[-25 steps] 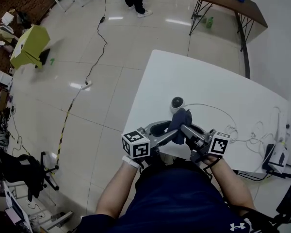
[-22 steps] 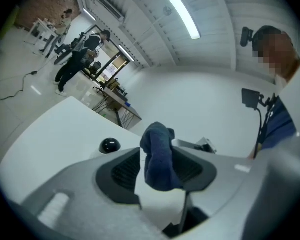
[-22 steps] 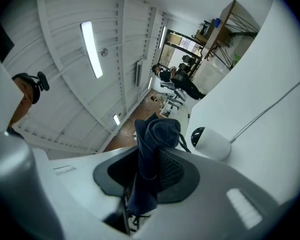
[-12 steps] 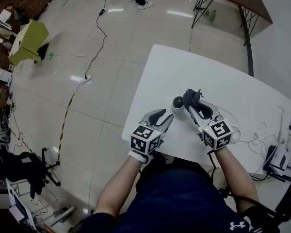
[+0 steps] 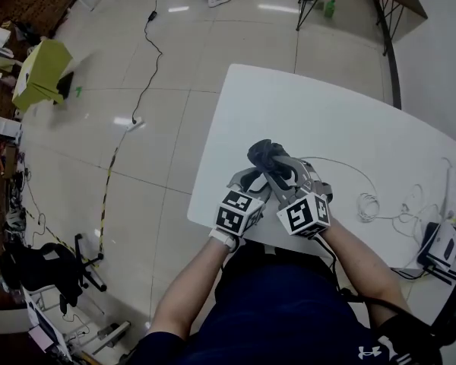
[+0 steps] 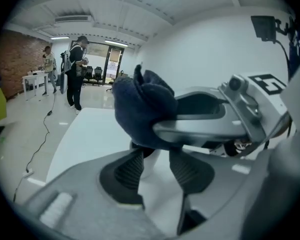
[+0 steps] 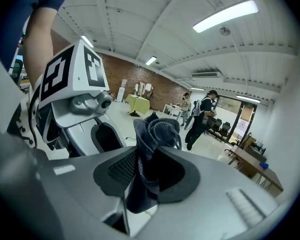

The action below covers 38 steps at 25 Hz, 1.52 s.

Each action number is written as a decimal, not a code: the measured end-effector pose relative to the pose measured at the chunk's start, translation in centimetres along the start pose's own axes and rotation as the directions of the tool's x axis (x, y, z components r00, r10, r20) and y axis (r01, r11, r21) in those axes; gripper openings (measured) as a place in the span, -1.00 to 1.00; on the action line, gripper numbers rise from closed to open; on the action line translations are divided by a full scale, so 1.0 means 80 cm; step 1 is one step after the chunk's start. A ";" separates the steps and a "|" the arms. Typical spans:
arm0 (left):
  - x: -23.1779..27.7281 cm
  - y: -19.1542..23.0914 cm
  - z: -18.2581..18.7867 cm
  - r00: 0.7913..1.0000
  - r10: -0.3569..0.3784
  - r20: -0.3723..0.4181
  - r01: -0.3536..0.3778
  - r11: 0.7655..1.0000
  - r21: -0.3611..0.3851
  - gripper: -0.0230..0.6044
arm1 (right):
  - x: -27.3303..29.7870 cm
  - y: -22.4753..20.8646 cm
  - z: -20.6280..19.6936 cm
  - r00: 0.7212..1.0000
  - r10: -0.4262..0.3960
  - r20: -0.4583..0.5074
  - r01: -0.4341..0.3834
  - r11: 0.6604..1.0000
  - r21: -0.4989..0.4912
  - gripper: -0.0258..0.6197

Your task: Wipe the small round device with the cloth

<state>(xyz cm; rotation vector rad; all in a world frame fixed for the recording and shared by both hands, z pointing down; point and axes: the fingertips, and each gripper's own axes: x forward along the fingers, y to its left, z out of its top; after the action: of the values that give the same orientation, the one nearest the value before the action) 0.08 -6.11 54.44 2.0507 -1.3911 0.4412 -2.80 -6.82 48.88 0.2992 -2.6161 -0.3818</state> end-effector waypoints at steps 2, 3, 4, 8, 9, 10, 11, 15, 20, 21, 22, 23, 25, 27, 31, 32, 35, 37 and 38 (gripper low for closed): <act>0.003 0.003 0.000 1.000 0.019 -0.003 -0.019 1.000 -0.012 -0.44 | -0.004 -0.011 -0.008 1.000 -0.015 0.012 0.014 0.998 0.067 -0.60; 0.003 0.005 0.001 1.000 0.028 -0.002 -0.028 0.999 -0.018 -0.45 | -0.006 -0.019 -0.013 0.999 -0.026 0.019 0.024 0.993 0.112 -0.60; 0.004 0.006 0.003 0.999 0.037 -0.001 -0.037 0.999 -0.024 -0.45 | -0.007 -0.027 -0.019 0.999 -0.041 0.024 0.037 0.985 0.168 -0.60; 0.009 0.008 0.007 0.998 0.064 0.003 -0.064 0.998 -0.026 -0.45 | -0.016 -0.060 -0.052 0.994 -0.101 0.029 0.077 0.885 0.459 -0.60; 0.009 0.009 0.006 0.998 0.066 0.002 -0.066 0.998 -0.025 -0.45 | -0.018 -0.065 -0.062 0.994 -0.105 0.024 0.077 0.845 0.529 -0.60; 0.009 0.011 0.005 0.998 0.066 0.003 -0.066 0.998 -0.024 -0.45 | -0.017 -0.068 -0.072 0.994 -0.106 0.021 0.073 0.799 0.597 -0.60; 0.009 0.012 0.005 0.998 0.061 0.003 -0.061 0.998 -0.024 -0.45 | -0.016 -0.071 -0.082 0.994 -0.108 0.019 0.068 0.747 0.662 -0.60; 0.003 0.008 -0.001 1.000 0.000 -0.002 0.000 1.000 0.000 -0.45 | -0.018 -0.077 -0.122 0.987 -0.154 -0.038 0.114 0.525 0.844 -0.61; 0.001 0.012 -0.007 0.994 -0.105 -0.013 0.105 0.994 0.020 -0.45 | -0.008 -0.054 -0.181 0.965 -0.171 -0.197 0.252 0.415 0.874 -0.60; 0.000 0.013 -0.007 0.991 -0.132 -0.015 0.132 0.991 0.027 -0.45 | -0.008 -0.047 -0.190 0.956 -0.180 -0.231 0.286 0.401 0.870 -0.60; -0.001 0.014 -0.007 0.987 -0.157 -0.019 0.157 0.987 0.040 -0.45 | -0.007 -0.040 -0.196 0.946 -0.192 -0.263 0.319 0.389 0.864 -0.60; 0.000 0.017 -0.009 0.984 -0.176 -0.024 0.177 0.982 0.060 -0.45 | -0.007 -0.036 -0.201 0.934 -0.206 -0.293 0.352 0.379 0.856 -0.60; 0.003 0.026 -0.011 0.978 -0.203 -0.041 0.206 0.973 0.107 -0.45 | -0.005 -0.029 -0.205 0.911 -0.232 -0.340 0.406 0.365 0.838 -0.60; 0.004 0.033 -0.009 0.973 -0.222 -0.056 0.228 0.964 0.139 -0.45 | -0.002 -0.022 -0.205 0.895 -0.245 -0.372 0.440 0.357 0.824 -0.60; 0.002 0.038 0.003 0.970 -0.235 -0.064 0.242 0.956 0.164 -0.45 | -0.012 -0.020 -0.202 0.876 -0.271 -0.399 0.472 0.314 0.824 -0.60; 0.001 0.035 0.007 0.970 -0.236 -0.065 0.244 0.956 0.164 -0.45 | -0.019 -0.023 -0.199 0.872 -0.287 -0.397 0.477 0.309 0.823 -0.60; -0.002 0.026 0.016 0.974 -0.218 -0.064 0.226 0.962 0.155 -0.45 | -0.042 -0.037 -0.176 0.865 -0.354 -0.356 0.476 0.353 0.805 -0.60; -0.001 0.024 0.017 0.981 -0.185 -0.058 0.192 0.970 0.147 -0.45 | -0.056 -0.049 -0.155 0.864 -0.396 -0.310 0.467 0.404 0.786 -0.60; -0.001 0.023 0.019 0.984 -0.168 -0.053 0.174 0.974 0.142 -0.45 | -0.063 -0.055 -0.142 0.866 -0.412 -0.283 0.459 0.434 0.775 -0.60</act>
<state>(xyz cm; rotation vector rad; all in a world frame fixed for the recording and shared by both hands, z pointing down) -1.68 -7.52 53.83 2.2454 -1.1767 0.5209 7.64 -11.98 54.97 1.3082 -2.4252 0.7744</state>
